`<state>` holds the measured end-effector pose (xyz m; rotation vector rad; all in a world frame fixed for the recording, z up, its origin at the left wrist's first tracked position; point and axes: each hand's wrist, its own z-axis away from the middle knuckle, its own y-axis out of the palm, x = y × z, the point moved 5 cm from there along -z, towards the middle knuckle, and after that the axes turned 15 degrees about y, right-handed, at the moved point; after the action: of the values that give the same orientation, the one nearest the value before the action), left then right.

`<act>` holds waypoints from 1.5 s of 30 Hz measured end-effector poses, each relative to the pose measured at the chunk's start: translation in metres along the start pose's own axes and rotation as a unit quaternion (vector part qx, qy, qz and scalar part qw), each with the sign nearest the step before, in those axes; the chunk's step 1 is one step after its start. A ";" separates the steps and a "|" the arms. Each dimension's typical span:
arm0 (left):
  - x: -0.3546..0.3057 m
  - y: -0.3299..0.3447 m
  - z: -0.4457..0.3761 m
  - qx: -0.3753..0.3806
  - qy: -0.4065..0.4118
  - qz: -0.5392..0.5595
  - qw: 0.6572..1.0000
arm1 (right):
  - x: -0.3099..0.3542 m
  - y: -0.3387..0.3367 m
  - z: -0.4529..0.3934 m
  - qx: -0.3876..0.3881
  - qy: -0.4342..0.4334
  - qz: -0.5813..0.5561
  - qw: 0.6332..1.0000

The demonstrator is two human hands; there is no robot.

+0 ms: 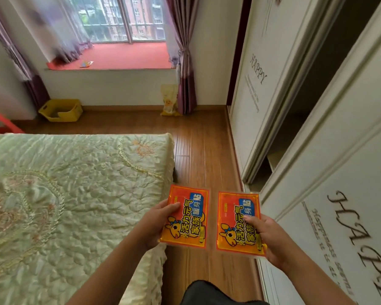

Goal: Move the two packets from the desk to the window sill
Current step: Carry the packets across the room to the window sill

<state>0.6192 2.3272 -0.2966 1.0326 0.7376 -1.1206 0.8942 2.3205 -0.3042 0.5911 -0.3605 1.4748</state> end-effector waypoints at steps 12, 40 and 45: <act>-0.067 0.018 -0.172 -0.004 -0.009 -0.016 1.000 | 0.150 0.000 -0.105 0.016 0.010 -0.028 0.999; -0.201 -0.005 -0.478 -0.055 0.039 -0.015 0.998 | 0.468 0.056 -0.331 0.076 0.012 0.061 0.995; -0.249 -0.030 -0.536 -0.032 0.055 -0.033 0.997 | 0.518 0.087 -0.354 0.070 -0.007 0.065 0.995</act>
<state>0.5281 2.9117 -0.2824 1.0272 0.8957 -1.0963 0.8051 2.9476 -0.2831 0.7011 -0.3122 1.6304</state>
